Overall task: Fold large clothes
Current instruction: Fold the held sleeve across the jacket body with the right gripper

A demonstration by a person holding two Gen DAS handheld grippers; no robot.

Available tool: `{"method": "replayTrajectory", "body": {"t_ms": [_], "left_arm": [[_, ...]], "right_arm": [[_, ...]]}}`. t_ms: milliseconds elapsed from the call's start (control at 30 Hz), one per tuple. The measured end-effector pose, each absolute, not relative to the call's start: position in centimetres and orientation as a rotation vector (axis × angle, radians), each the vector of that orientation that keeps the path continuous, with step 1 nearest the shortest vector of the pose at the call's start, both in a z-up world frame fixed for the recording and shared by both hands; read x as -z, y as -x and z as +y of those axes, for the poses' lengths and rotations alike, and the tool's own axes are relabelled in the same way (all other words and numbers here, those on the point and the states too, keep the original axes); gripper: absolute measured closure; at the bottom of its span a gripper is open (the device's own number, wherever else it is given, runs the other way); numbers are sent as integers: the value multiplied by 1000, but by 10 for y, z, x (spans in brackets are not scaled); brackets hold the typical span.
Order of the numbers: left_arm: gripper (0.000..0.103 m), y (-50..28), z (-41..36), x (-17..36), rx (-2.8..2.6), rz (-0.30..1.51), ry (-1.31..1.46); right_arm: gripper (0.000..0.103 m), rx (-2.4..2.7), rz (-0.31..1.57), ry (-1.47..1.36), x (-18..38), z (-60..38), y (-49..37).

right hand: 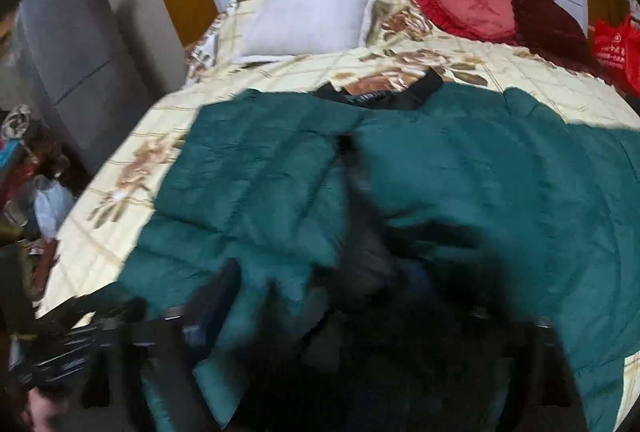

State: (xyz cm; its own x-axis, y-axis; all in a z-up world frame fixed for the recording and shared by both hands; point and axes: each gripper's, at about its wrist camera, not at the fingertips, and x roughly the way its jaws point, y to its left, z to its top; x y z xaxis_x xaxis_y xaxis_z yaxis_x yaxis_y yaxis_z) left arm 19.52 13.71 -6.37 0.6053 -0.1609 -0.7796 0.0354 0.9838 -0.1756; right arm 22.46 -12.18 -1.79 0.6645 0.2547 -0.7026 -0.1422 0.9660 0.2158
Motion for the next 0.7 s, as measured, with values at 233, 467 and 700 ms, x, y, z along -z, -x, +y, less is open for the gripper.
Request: {"method": "replayTrajectory", "body": {"t_ms": [233,467,700], "left_arm": [[22,-197,123,50,124,925,89],[16,-192,66,-7,123,806,117],[16,-177,42,-24,49,679,29]], "right_arm": [[17,61,702,-18,-6,-145,-135],[17,342,804,-5,33,-192,-94],[11,296,894,-108,52,-213,-94]]}}
